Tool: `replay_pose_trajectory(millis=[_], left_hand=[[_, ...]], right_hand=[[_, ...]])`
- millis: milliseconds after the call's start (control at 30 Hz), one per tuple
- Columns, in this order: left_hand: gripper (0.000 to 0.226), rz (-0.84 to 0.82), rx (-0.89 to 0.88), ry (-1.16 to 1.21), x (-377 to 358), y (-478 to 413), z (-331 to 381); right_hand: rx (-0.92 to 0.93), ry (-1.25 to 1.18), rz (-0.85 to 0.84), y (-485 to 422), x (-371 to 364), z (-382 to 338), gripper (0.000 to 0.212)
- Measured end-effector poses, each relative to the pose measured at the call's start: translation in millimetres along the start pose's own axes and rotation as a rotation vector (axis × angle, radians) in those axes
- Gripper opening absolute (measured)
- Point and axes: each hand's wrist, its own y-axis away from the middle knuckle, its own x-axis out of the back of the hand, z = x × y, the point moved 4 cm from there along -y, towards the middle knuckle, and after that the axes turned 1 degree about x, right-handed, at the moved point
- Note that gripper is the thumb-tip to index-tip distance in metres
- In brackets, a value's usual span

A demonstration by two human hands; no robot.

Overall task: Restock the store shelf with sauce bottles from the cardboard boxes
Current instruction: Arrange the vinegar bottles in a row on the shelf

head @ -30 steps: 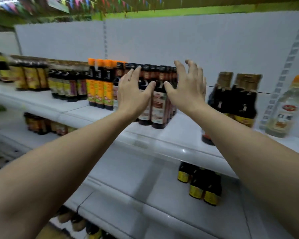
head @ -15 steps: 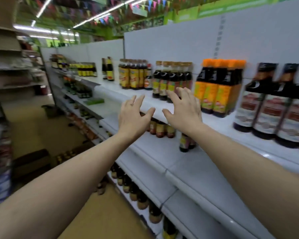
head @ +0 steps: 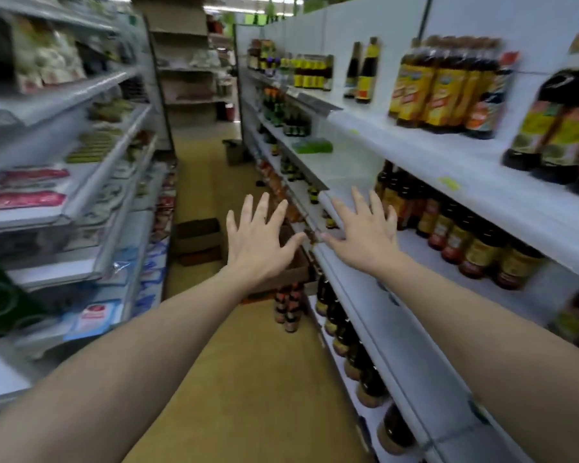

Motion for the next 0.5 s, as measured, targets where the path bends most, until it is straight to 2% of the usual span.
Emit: replay_pose_trajectory(millis=[233,500], left_hand=[[0.080,-0.068,0.208,-0.168,-43,-81,-73],[0.080,-0.133,0.335,-0.119,-103,-155,-149]], right_hand=[[0.143,0.005,-0.143,-119,-81,-25,0.082],[0.231,0.007,-0.279,-230,-169,-74,0.084]])
